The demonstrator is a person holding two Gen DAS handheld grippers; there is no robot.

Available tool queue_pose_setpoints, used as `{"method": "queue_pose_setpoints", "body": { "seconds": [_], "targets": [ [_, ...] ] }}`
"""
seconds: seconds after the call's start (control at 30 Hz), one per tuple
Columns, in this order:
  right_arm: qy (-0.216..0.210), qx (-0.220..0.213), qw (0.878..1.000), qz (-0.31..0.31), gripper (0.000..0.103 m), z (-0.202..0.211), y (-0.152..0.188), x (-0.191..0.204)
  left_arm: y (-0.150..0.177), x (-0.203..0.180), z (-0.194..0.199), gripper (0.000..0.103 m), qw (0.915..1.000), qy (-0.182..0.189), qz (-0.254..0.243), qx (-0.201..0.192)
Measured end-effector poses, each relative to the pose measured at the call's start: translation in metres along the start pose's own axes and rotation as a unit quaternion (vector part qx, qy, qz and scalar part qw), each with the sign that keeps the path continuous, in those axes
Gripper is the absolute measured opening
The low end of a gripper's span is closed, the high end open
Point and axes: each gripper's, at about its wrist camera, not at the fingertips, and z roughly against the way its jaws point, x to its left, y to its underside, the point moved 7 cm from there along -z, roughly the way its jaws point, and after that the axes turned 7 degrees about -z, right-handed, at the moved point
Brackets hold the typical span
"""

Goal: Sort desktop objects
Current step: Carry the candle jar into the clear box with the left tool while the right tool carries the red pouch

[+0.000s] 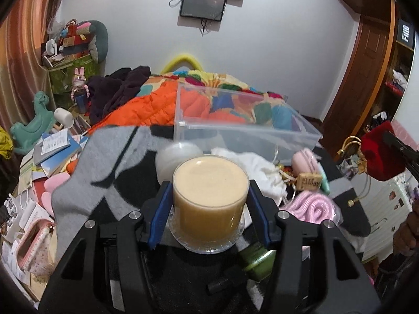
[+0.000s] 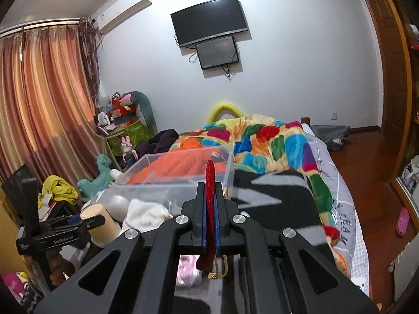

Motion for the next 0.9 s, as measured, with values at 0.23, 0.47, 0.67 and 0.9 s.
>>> {"method": "queue_pose_setpoints", "body": {
  "seconds": [0.23, 0.47, 0.67, 0.9],
  "targets": [
    [-0.012, -0.005, 1.000, 0.014, 0.004, -0.020, -0.030, 0.019, -0.036, 0.006, 0.010, 0.056, 0.9998, 0.012, -0.003, -0.016],
    [-0.001, -0.006, 0.999, 0.052, 0.004, -0.044, -0.051, 0.043, -0.077, 0.013, 0.007, 0.056, 0.9992, 0.023, 0.008, -0.032],
    [0.007, -0.012, 0.997, 0.071, 0.004, -0.069, -0.064, 0.058, -0.117, 0.009, -0.010, 0.056, 0.9988, 0.011, -0.003, -0.048],
    [0.004, -0.019, 0.997, 0.071, 0.004, -0.099, -0.071, 0.063, -0.134, -0.001, -0.053, 0.056, 0.9991, 0.018, 0.000, -0.039]
  ]
}}
